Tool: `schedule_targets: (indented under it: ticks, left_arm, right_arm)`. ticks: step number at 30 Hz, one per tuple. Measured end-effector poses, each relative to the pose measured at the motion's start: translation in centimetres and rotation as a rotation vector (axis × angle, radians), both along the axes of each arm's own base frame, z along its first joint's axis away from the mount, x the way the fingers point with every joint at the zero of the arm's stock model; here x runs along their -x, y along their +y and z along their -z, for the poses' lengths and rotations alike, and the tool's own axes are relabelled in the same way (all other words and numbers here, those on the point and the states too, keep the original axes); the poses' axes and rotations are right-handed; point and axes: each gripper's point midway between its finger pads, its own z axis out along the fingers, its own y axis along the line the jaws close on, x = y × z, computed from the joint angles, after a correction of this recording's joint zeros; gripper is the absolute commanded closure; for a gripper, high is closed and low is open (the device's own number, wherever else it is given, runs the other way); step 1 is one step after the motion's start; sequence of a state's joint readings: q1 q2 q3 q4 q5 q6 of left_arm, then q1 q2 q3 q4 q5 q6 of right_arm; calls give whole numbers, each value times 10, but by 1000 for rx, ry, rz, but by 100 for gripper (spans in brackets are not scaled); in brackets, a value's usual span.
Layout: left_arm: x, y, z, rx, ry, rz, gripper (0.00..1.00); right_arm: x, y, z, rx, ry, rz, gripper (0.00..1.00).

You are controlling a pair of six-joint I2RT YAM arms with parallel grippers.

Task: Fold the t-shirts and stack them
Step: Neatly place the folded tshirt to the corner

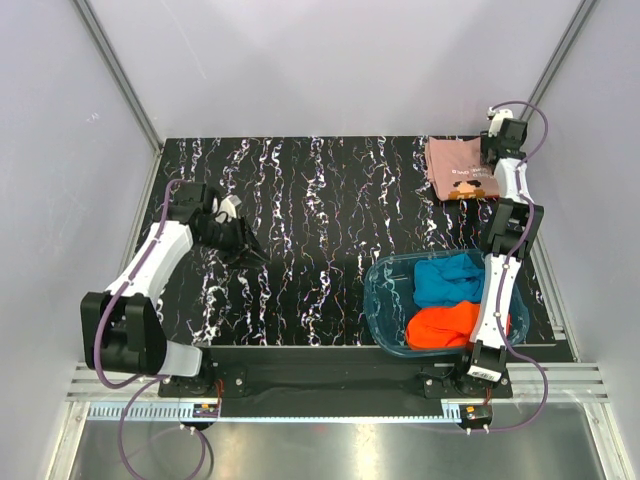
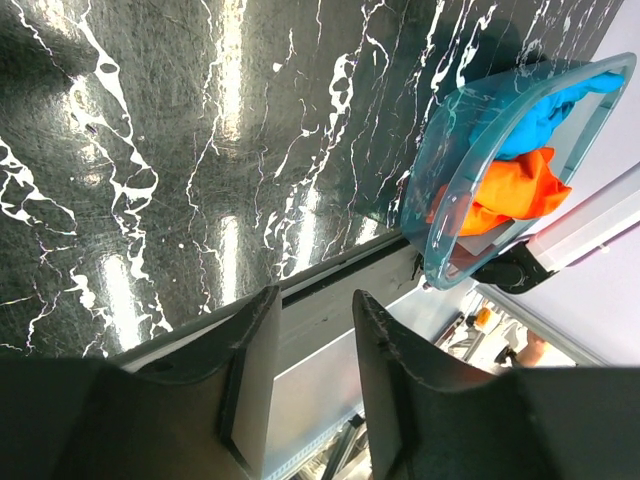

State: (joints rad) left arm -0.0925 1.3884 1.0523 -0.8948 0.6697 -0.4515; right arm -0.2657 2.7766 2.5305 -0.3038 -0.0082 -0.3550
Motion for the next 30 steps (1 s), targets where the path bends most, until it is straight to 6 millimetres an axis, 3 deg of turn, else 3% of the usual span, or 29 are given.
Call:
schedule_targets:
  ticks: [1,5,9,13,17,20,22,26,28,30]
  left_arm:
    - [1,0,-1,0,-4,0,58]
    - [4,0,-6,5,-29,0,57]
    - [6,-2,-14,23,-61,-14,58]
    - [7,-6,-23,45,-107,-37,58]
    - [8,-15,-33,76,-166,-45,55]
    - [9,-23,-38,110,-205,-58,54]
    - [12,-28,-36,138,-227,-73,53]
    - [22,-29,-24,180,-254,-112,52]
    - [29,-28,-19,199,-258,-135,51]
    - [36,-27,-19,218,-285,-153,48]
  right_arm:
    - [0,-1,0,-3,-1,9,31]
    - [5,-5,-8,-19,-2,54,1]
    - [21,-8,-37,-19,20,98,0]
    - [38,0,-106,-65,-25,140,0]
    - [72,31,-192,-165,-106,154,0]
    - [104,98,-233,-245,-125,73,0]
    - [126,167,-244,-314,-120,-37,0]
    - [189,314,-217,-513,-15,-313,0]
    - [227,352,-195,-633,67,-367,0]
    - [262,359,-177,-744,115,-353,0]
